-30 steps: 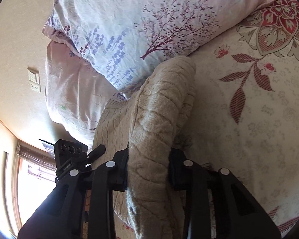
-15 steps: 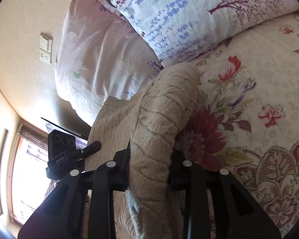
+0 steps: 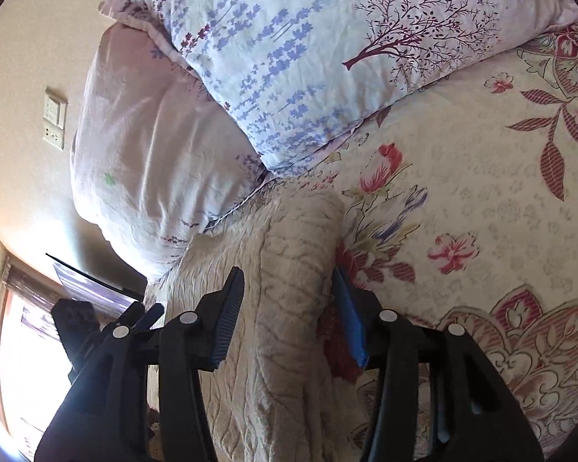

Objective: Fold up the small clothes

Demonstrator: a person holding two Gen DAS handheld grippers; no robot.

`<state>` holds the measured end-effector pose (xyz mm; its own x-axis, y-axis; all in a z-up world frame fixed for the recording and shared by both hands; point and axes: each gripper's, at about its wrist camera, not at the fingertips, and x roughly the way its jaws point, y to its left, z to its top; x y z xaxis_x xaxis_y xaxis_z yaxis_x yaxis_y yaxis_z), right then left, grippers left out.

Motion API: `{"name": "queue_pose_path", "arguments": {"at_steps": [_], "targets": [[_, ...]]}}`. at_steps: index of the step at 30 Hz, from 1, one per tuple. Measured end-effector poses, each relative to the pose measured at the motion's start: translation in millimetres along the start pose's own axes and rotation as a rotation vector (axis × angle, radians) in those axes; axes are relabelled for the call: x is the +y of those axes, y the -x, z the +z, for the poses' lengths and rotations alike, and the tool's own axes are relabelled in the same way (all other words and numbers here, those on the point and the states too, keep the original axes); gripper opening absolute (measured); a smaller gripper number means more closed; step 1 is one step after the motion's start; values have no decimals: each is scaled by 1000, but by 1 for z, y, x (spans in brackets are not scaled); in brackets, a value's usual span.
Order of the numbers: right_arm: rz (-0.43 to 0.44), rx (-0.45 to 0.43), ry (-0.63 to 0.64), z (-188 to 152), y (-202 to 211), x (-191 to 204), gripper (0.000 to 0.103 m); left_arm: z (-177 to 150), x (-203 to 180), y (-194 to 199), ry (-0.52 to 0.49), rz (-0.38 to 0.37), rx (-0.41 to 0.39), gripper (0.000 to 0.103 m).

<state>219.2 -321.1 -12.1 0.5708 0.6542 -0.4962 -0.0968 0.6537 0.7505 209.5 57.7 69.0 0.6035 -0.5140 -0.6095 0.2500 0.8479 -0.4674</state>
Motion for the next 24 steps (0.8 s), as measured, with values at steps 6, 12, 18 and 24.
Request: {"name": "queue_pose_path", "arguments": {"at_steps": [6,12,18,24], "targets": [[-130,-15,85,11,-19,9,10,3,-28,-35,-178,164,94,61],[-225,24,94,14,-38,3,9,2,-19,-61,-198,271,144,56],[-233,-5,154,8,-14,15,28,-5,-18,-40,-175,248,109,62],[-142,-85,400,-40,32,62,32,-34,-11,6,-157,178,84,73]]}}
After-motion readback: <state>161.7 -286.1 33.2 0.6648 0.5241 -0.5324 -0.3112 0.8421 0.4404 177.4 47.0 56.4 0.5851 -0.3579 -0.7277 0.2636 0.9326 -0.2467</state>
